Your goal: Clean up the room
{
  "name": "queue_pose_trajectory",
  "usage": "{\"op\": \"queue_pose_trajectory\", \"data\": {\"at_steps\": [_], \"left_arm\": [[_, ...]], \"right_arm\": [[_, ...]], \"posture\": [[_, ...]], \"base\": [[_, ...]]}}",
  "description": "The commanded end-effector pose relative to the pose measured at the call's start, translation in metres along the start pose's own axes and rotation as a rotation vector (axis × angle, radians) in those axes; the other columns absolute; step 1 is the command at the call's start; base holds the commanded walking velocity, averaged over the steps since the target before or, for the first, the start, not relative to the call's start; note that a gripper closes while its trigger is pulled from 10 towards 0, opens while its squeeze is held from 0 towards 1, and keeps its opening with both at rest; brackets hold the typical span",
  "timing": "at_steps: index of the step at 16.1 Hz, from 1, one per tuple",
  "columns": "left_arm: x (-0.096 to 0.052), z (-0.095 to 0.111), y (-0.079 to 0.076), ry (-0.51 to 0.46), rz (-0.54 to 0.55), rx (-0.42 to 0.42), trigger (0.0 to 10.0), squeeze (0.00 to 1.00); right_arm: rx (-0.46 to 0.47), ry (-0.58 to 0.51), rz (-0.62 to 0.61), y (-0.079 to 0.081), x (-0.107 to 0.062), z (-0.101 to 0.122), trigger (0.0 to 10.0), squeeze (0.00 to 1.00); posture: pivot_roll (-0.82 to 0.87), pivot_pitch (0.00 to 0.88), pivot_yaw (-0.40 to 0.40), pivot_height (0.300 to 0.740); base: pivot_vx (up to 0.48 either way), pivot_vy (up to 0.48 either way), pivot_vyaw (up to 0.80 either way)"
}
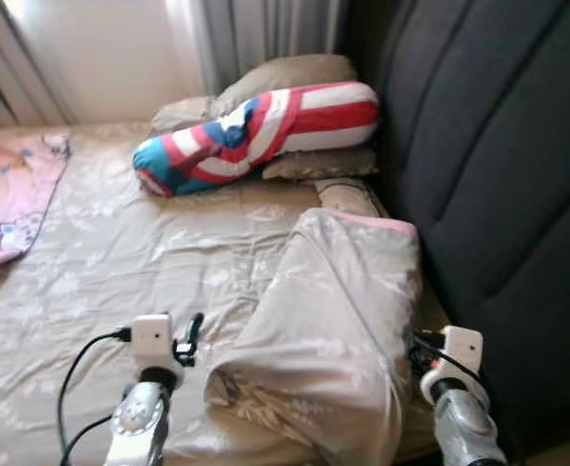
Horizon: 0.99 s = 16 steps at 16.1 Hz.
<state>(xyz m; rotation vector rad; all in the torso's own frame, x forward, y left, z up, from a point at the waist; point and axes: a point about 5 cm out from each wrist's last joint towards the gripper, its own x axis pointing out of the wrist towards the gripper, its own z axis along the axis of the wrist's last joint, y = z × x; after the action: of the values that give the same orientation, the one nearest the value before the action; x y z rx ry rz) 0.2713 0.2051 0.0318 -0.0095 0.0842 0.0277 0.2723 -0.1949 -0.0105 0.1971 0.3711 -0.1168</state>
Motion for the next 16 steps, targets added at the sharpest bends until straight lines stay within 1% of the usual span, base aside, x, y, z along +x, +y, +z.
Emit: {"op": "queue_pose_trajectory", "data": {"at_steps": [1,3,8,9,10,11,14,15,16], "left_arm": [[-0.004,-0.003,0.003,0.012,0.008,0.001,10.0,0.0],[-0.005,-0.004,0.003,0.014,0.01,-0.001,10.0,0.0],[-0.007,-0.005,0.002,0.021,0.007,-0.004,10.0,0.0],[-0.007,-0.005,0.001,0.019,0.002,-0.003,10.0,0.0],[-0.007,-0.005,-0.001,0.02,-0.003,-0.003,10.0,0.0],[-0.006,-0.004,-0.004,0.018,-0.011,-0.013,10.0,0.0],[-0.008,-0.003,-0.004,0.012,-0.01,-0.016,10.0,0.0],[-0.007,-0.002,-0.004,0.011,0.0,-0.038,10.0,0.0],[-0.006,0.0,-0.004,0.005,0.003,-0.053,10.0,0.0]], "right_arm": [[0.007,0.035,0.013,0.002,-0.003,-0.008,10.0,0.0],[0.007,0.037,0.03,0.004,-0.003,-0.009,10.0,0.0],[0.002,0.046,0.034,0.001,-0.004,-0.011,10.0,0.0],[-0.001,0.047,0.035,0.002,-0.004,-0.011,10.0,0.0],[-0.009,0.047,0.035,0.002,-0.004,-0.011,10.0,0.0],[-0.029,0.042,0.044,0.004,-0.004,-0.01,10.0,0.0],[-0.032,0.04,0.048,0.008,-0.003,-0.01,10.0,0.0],[-0.054,0.059,0.049,0.01,-0.001,-0.01,10.0,0.0],[-0.051,0.06,0.059,0.012,0.0,-0.008,10.0,0.0]], "posture": [[0.0,0.02,-0.011,0.717],[0.0,0.022,-0.014,0.717],[0.0,0.034,-0.016,0.717],[0.0,0.061,-0.018,0.717],[0.0,0.066,-0.02,0.717],[0.0,0.086,-0.019,0.717],[0.0,0.106,-0.017,0.717],[0.0,0.118,-0.016,0.717],[0.0,0.148,-0.014,0.712]], "base": [[0.0,0.0,0.0],[0.0,0.0,0.0],[0.0,0.0,0.0],[0.0,0.0,0.0],[0.0,0.0,0.0],[0.0,0.0,0.0],[0.0,0.0,0.0],[0.0,0.0,0.0],[0.0,0.0,0.0]]}}
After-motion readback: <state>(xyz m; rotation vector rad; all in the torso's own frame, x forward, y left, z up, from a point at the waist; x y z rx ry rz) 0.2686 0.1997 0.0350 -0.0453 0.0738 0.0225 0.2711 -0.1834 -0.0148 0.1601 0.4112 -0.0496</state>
